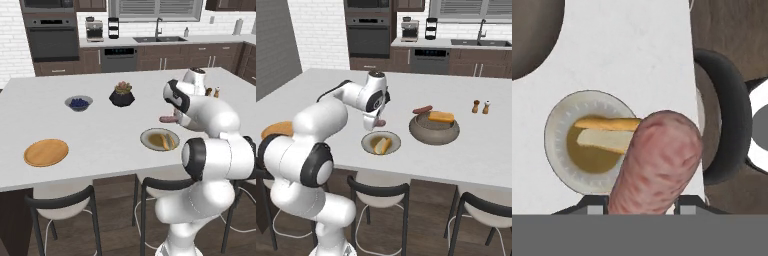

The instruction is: Place one bun and one sausage from the bowl on each plate.

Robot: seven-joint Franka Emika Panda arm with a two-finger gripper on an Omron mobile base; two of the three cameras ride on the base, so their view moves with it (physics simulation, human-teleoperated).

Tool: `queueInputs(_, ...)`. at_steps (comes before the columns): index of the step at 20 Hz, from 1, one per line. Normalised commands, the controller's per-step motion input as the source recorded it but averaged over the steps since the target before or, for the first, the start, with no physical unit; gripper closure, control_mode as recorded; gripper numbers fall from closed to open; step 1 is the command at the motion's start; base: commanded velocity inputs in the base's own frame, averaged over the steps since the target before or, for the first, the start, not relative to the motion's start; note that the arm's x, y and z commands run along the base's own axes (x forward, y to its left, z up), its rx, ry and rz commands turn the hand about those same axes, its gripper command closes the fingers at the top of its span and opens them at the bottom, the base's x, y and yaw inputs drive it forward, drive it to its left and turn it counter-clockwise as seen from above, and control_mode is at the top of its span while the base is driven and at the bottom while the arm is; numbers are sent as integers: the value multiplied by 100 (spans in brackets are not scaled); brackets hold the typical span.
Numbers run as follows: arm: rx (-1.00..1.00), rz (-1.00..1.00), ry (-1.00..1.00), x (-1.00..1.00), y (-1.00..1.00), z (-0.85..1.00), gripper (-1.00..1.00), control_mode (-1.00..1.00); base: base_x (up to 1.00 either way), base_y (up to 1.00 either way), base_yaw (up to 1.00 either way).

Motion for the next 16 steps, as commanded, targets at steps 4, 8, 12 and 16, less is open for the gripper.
queueInputs(4, -5, 45, 1, 46, 26, -14, 100, -100, 0, 0, 0)
queueInputs(8, -15, 43, 0, 50, 43, -36, 100, -100, 0, 0, 0)
queueInputs(12, -19, 41, 0, 44, 28, -60, 100, -100, 0, 0, 0)
queueInputs(16, -20, 35, -7, 23, 25, -63, 100, -100, 0, 0, 0)
